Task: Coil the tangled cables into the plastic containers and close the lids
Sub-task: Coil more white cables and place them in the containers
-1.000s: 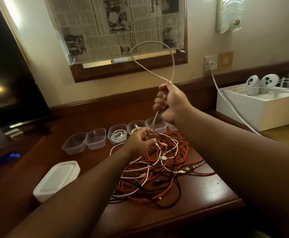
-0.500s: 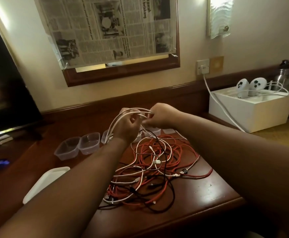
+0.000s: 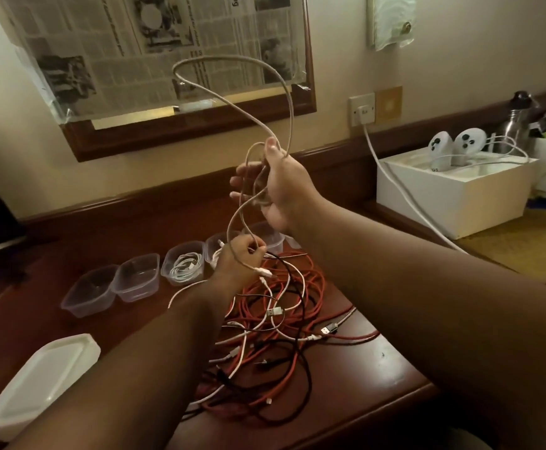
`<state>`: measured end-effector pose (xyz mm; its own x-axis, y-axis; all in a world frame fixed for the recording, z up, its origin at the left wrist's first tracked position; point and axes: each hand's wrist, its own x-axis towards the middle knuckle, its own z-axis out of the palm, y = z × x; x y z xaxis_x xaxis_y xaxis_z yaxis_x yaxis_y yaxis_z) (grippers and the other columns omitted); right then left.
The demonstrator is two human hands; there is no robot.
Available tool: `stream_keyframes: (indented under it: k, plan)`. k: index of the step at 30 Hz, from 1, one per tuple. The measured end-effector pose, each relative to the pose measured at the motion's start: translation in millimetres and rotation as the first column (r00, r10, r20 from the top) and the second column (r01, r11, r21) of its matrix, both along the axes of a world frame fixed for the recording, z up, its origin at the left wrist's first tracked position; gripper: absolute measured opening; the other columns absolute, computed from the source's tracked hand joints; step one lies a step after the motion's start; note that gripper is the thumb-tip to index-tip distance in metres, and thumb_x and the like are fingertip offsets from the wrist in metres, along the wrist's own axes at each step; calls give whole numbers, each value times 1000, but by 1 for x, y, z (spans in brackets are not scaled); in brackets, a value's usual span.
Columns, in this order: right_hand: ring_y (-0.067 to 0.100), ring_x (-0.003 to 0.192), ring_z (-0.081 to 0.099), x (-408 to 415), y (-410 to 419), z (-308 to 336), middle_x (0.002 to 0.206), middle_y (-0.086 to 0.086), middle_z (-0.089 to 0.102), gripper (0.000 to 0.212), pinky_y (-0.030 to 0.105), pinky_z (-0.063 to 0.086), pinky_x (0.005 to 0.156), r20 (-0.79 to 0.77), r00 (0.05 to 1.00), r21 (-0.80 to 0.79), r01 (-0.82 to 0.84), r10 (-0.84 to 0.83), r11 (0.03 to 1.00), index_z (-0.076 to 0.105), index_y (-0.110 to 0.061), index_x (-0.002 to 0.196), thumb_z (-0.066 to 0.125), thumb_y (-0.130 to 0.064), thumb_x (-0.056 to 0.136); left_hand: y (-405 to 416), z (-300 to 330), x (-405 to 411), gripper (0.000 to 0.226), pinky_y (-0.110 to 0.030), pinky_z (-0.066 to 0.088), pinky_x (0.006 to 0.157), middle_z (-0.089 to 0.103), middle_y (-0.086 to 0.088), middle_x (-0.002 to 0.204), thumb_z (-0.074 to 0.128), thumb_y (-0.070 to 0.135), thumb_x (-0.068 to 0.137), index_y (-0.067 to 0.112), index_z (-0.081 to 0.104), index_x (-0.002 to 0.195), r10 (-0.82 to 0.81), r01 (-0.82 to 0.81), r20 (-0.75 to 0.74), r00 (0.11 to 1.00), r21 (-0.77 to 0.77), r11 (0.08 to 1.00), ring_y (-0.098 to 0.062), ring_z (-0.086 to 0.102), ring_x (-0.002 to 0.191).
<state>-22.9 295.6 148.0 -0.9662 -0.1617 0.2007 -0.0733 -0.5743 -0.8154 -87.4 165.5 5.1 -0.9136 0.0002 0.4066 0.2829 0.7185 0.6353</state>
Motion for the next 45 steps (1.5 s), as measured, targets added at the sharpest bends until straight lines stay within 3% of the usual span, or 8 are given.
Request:
stream_keyframes:
  k: [5, 9, 16, 22, 27, 31, 36, 45]
  plan:
    - [8, 46, 37, -18, 16, -8, 60, -4, 44, 35, 24, 33, 42, -9, 993, 299, 117, -119, 947, 52, -15, 99, 61, -49, 93, -11, -3, -23, 11, -36, 53, 69, 67, -1, 82, 58, 23, 96, 21, 64, 88, 79, -79, 26, 997, -10, 997, -23, 65, 78]
    - [16, 71, 61, -41, 25, -29, 82, 0, 61, 33, 37, 55, 59, -236, 928, 721, 365, -287, 589, 56, -17, 91, 82, -31, 77, -22, 29, -40, 19, -25, 40, 55, 59, 5, 68, 60, 27, 95, 26, 59, 76, 182, -165, -59, 982, 215, 962, -11, 53, 60]
    - [8, 55, 56, -54, 24, -37, 68, -2, 58, 30, 24, 47, 56, -154, 984, 854, 180, -94, 489, 62, -10, 91, 82, -29, 79, -22, 80, -44, 23, -22, 44, 61, 65, 5, 74, 65, 40, 92, 18, 65, 87, 136, -91, -317, 939, 155, 984, -7, 58, 66]
    - [6, 52, 44, -52, 4, -25, 62, -7, 48, 29, 21, 38, 50, -385, 897, 636, 429, -217, 642, 54, -19, 77, 52, -36, 100, -10, 42, -28, 13, -30, 52, 58, 67, -7, 76, 64, 25, 95, 17, 65, 85, -85, 92, -36, 996, 318, 944, -12, 64, 63]
    - [22, 84, 59, -46, -7, -14, 100, 19, 68, 22, 31, 48, 73, -123, 978, 305, 198, -168, 931, 56, -16, 97, 45, -34, 103, 2, 11, -3, 7, -27, 55, 61, 70, -8, 85, 66, 18, 94, 11, 67, 96, -225, 202, 125, 966, 174, 964, -15, 66, 69]
    - [23, 72, 65, -39, -1, -4, 80, 11, 65, 22, 38, 54, 76, -53, 978, 102, 205, -201, 973, 50, -16, 100, 44, -36, 104, -2, 8, -10, 11, -31, 53, 60, 69, -6, 82, 64, 24, 95, 18, 68, 87, -64, 51, 186, 980, 73, 996, -16, 65, 71]
    - [12, 50, 49, -29, 12, 3, 63, 0, 51, 21, 29, 47, 55, -159, 951, 175, 293, -267, 940, 49, -14, 90, 51, -32, 101, -22, 53, -26, 16, -34, 59, 62, 70, -5, 81, 62, 36, 95, 21, 67, 90, 144, -138, -11, 990, 233, 963, -17, 69, 69]
    - [21, 63, 61, -8, 19, 8, 75, 6, 58, 14, 37, 57, 71, -247, 945, 287, 282, -214, 915, 52, -13, 96, 55, -26, 99, -44, 129, -20, 18, -43, 60, 73, 69, -1, 87, 66, 45, 89, 28, 63, 93, 199, -111, -227, 954, 348, 931, -20, 70, 80]
